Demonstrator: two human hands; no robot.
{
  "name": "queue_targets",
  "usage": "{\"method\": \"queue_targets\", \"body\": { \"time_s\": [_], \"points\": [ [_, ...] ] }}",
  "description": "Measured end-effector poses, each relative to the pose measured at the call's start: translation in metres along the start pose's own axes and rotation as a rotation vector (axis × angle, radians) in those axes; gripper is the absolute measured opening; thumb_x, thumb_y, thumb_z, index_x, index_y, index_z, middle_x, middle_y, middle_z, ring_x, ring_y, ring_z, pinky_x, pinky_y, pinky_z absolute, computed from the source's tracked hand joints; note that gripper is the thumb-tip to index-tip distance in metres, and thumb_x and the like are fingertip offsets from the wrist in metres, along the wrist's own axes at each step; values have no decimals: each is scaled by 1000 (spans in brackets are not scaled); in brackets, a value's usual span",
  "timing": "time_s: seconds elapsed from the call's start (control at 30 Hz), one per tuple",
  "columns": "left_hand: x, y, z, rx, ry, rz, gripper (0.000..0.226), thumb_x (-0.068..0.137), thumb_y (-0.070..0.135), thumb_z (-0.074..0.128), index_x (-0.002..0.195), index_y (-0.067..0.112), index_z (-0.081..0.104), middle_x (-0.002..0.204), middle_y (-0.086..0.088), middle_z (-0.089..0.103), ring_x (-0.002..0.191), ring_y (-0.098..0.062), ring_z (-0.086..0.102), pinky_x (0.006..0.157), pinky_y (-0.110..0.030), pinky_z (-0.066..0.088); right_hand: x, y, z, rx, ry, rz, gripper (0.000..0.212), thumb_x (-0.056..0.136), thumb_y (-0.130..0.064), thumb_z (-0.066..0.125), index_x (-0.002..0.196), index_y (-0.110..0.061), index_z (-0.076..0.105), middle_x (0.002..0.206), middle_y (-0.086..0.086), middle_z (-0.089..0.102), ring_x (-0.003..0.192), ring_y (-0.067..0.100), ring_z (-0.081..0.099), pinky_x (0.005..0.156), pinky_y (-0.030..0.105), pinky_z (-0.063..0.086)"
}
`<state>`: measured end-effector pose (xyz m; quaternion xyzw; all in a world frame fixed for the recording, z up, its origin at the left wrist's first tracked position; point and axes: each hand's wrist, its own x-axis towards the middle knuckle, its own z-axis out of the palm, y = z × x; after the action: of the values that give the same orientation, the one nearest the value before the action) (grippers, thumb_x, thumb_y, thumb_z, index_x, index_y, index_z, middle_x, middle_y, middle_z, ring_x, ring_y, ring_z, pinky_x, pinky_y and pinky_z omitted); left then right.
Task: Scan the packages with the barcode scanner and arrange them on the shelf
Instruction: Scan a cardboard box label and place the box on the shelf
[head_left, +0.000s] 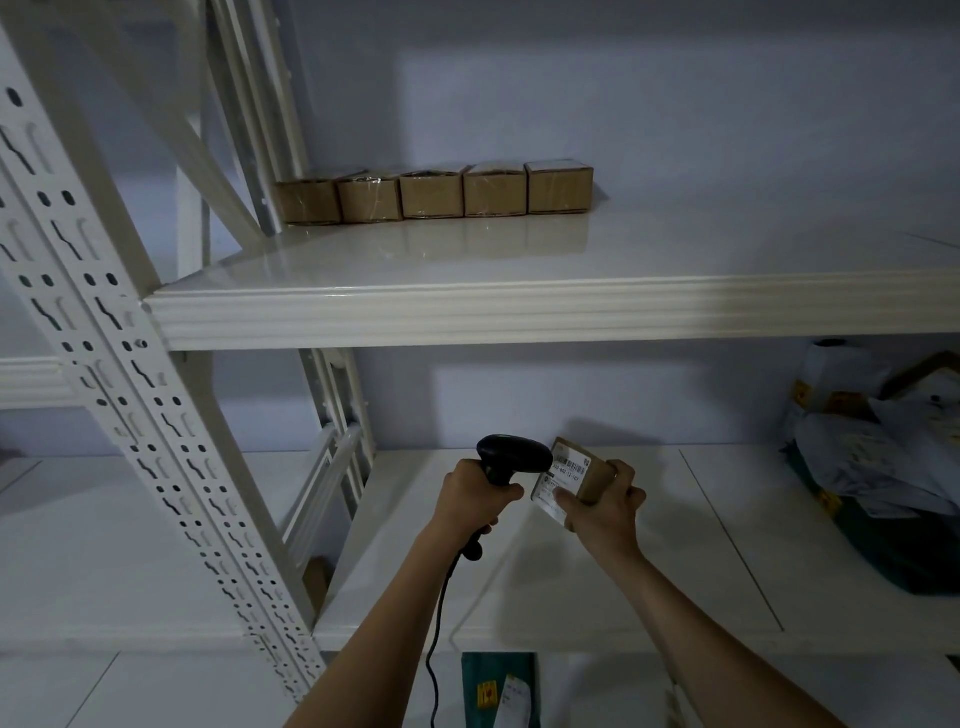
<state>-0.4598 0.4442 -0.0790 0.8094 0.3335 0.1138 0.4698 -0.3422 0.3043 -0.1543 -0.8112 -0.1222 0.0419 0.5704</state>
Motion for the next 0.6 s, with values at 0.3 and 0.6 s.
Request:
{"method": "queue_targets", "body": {
  "time_s": [0.3,0.6],
  "points": [
    [4,-6,-3,0,-4,23,15,71,21,71,69,13,59,51,-1,58,38,-13,54,43,-21,47,3,1,7,5,-16,13,81,74,-14,85,134,-18,31,130,13,28,101,17,41,83,51,59],
    [9,-12,-9,18,3,10,18,72,23,74,71,11,61,49,-1,59,36,-12,53,42,-21,47,3,-4,11,8,-22,24,84,74,-16,86,136,-18,30,131,13,27,101,20,44,79,49,61]
  ]
}}
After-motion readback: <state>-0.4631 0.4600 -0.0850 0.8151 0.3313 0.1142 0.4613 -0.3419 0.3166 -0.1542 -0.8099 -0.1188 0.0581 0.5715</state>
